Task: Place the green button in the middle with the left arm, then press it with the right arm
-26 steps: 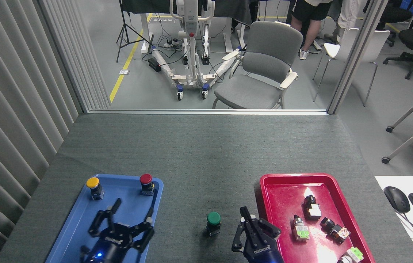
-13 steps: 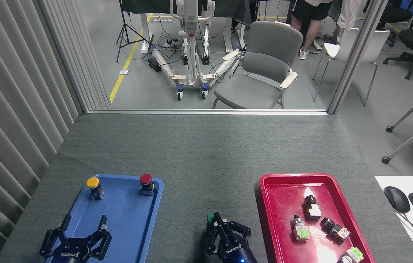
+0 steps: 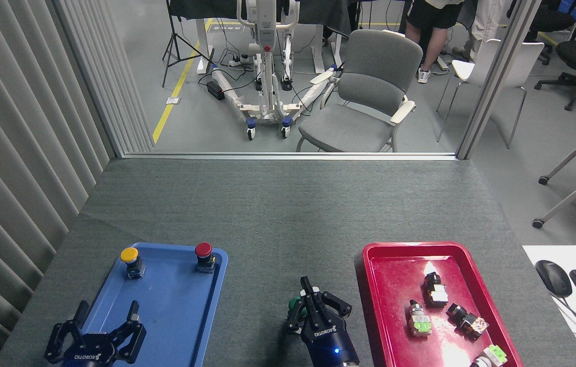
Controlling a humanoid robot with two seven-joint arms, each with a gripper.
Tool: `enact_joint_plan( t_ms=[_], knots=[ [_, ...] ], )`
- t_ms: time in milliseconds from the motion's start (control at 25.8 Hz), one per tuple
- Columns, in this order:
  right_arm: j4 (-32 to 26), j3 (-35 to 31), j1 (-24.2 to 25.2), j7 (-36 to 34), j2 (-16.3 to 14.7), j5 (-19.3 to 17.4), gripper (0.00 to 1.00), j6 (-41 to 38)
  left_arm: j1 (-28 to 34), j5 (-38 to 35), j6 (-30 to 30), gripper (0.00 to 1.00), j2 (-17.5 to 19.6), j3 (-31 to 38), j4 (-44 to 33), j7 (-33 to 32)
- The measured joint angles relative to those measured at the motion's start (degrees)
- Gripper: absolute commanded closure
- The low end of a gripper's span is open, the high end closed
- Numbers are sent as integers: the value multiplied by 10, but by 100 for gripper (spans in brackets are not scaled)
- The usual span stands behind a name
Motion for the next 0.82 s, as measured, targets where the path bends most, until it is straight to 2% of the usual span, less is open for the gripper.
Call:
enact_joint_plan(
  t_ms=[39,155,311,544,816],
  knots=[
    [-11,0,0,-3,-1,-6,0,11,0,0,0,1,0,0,1,0],
    [-33,-1,4,-8,-8,-16,0,37,0,1,-1,1,0,1,4,0],
    [-45,-37,14,-11,-34,-23,0,47,0,1,-2,1,0,1,5,0],
    [-49,-142,30,-15,-56,-26,0,-4,-1,1,-2,1,0,2,13,0],
    [-83,-196,79,-6,-83,-26,0,-27,-5,2,-2,1,1,2,17,-1]
  ],
)
